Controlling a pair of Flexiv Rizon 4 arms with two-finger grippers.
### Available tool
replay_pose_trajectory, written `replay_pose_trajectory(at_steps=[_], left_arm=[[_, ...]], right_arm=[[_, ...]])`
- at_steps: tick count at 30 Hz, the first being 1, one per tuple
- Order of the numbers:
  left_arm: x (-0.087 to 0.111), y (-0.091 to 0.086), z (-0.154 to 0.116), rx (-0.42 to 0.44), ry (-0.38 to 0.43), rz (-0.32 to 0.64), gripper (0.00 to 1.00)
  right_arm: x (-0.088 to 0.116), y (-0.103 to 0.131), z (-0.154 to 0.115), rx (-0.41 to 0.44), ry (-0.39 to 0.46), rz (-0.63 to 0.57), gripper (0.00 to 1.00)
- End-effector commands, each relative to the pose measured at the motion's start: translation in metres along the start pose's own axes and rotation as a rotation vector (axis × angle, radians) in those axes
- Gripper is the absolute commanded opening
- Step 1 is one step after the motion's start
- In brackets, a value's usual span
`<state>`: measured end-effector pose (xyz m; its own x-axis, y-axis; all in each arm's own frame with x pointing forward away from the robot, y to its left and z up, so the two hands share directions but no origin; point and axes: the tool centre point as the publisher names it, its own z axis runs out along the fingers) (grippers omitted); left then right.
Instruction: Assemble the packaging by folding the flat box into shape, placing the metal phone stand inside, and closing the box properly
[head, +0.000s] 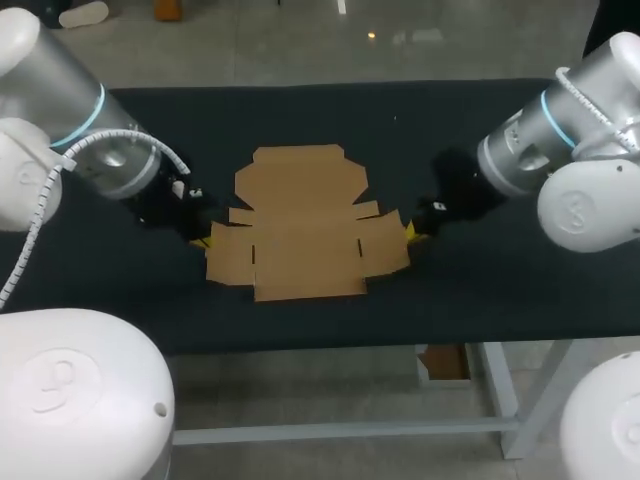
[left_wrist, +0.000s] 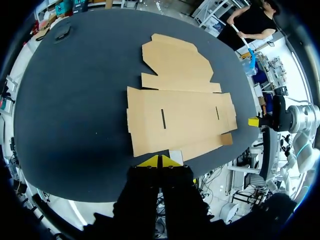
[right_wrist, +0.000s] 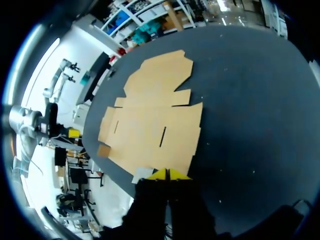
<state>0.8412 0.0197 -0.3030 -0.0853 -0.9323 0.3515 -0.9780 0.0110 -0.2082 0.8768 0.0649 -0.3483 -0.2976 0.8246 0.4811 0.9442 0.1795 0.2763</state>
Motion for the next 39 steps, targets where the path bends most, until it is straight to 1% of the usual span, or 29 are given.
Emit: replay_pose_trajectory(at_steps=[1, 6, 11, 19, 25, 27, 32, 39], left_arm=[[-0.003, 0.007, -0.01, 0.02, -0.004, -0.004, 0.0], [-0.007, 0.006, -0.014, 0.027, 0.003, -0.008, 0.0], [-0.01, 0.003, -0.015, 0.024, 0.011, -0.006, 0.0], [-0.019, -0.011, -0.021, 0.017, 0.032, -0.018, 0.0], [-0.023, -0.018, -0.022, 0.021, 0.017, -0.016, 0.0], [-0.025, -0.022, -0.022, 0.025, 0.019, -0.019, 0.0], [-0.03, -0.036, -0.02, 0.023, 0.029, -0.019, 0.0], [-0.035, -0.063, -0.013, 0.019, 0.034, 0.001, 0.0]], right_arm=[[-0.008, 0.002, -0.014, 0.197, 0.225, -0.003, 0.0], [-0.014, 0.002, -0.018, 0.196, 0.225, 0.004, 0.0], [-0.015, 0.003, -0.018, 0.202, 0.217, -0.004, 0.0], [-0.022, 0.013, -0.018, 0.22, 0.216, -0.002, 0.0], [-0.025, 0.02, -0.018, 0.224, 0.209, 0.002, 0.0], [-0.027, 0.023, -0.017, 0.225, 0.208, 0.003, 0.0], [-0.03, 0.038, -0.011, 0.241, 0.187, 0.009, 0.0], [-0.038, 0.058, -0.005, 0.233, 0.181, 0.001, 0.0]])
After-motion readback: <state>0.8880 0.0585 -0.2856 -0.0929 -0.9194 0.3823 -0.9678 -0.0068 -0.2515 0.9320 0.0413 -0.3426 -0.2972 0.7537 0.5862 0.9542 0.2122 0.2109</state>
